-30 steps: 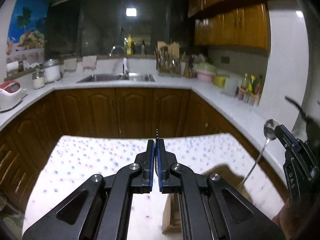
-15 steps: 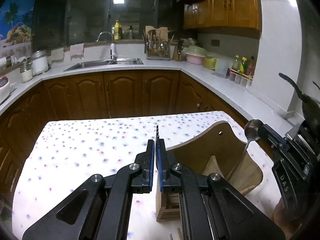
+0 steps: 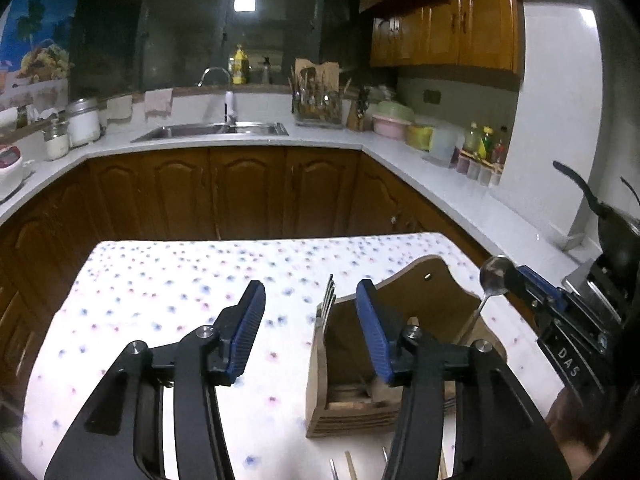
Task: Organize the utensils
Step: 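Open both tools to drop the fork and spoon into the holder, then move both open tools back down to the row of chopsticks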
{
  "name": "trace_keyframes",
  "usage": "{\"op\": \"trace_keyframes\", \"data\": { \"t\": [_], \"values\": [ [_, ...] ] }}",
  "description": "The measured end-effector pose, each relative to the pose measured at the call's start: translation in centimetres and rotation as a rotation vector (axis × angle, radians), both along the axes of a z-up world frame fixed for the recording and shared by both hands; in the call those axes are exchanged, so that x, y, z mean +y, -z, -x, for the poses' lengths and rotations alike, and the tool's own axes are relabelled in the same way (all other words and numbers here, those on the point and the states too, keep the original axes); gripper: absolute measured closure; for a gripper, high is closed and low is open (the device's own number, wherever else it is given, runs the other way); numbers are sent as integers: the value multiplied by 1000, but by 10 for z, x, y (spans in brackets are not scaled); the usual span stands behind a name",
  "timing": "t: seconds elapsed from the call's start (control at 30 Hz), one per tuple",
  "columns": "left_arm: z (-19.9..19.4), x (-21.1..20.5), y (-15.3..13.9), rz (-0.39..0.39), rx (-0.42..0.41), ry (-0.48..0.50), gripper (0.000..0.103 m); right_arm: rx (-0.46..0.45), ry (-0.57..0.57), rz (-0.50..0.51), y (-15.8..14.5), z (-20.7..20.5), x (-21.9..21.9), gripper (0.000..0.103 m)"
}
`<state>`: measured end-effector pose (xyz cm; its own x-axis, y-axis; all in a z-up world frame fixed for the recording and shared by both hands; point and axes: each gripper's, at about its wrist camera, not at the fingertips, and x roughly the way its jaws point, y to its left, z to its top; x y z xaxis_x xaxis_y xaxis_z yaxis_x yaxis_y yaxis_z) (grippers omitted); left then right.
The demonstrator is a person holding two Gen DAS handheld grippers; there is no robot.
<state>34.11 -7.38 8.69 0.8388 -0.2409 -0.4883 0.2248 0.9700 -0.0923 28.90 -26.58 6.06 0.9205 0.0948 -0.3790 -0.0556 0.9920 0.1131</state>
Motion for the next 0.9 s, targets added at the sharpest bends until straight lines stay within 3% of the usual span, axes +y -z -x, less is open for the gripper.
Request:
{"op": "trace_keyframes", "data": {
  "t": [0.07,0.13,0.27,0.33,0.47,0.67,0.9],
  "values": [
    [6,7,-4,12,-4,-7,50,1,-2,-47,-4,4,-10,74],
    [15,16,-8,24,-12,-29,44,-4,1,-82,-5,10,-15,50],
    [33,35,-11,55,-9,-61,36,-14,8,-165,-15,27,-31,33],
    [46,45,-11,67,-4,-81,26,-29,18,-210,-19,39,-38,9],
    [75,58,-8,79,-5,-117,13,-67,16,-268,-28,69,-45,2],
    [117,77,9,125,42,-129,13,-62,4,-301,-27,111,-46,1],
    [155,86,37,146,106,-155,13,-3,40,-325,-1,161,-43,1]
  ]
}}
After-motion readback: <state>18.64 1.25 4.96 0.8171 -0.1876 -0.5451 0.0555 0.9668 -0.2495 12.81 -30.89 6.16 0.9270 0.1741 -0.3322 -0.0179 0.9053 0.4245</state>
